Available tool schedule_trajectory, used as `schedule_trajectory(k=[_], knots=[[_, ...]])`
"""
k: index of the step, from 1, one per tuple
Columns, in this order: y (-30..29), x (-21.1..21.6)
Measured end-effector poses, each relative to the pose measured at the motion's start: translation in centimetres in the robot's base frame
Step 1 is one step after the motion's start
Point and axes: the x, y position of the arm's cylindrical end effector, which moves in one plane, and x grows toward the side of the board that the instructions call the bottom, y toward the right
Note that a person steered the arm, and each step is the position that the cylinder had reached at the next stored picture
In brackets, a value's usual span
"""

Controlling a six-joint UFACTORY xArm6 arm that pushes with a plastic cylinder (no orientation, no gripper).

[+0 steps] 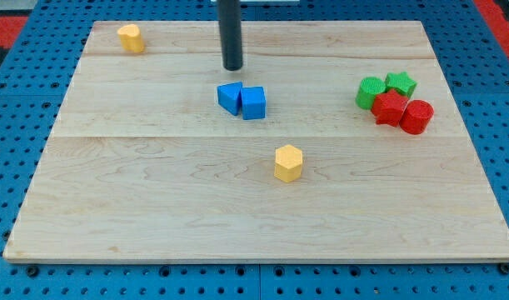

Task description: Slide the blue blocks vertically below the yellow heart

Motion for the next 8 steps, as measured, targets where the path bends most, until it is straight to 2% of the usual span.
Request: schedule_trajectory(k=[1, 2, 3, 4, 5, 7, 8], knots=[[6.9, 4.4], [10.1, 6.9], [4.2, 7.3], [0.4, 5.1], [-3.0, 5.0], [-5.1, 7.4], [-9.5, 7.6]])
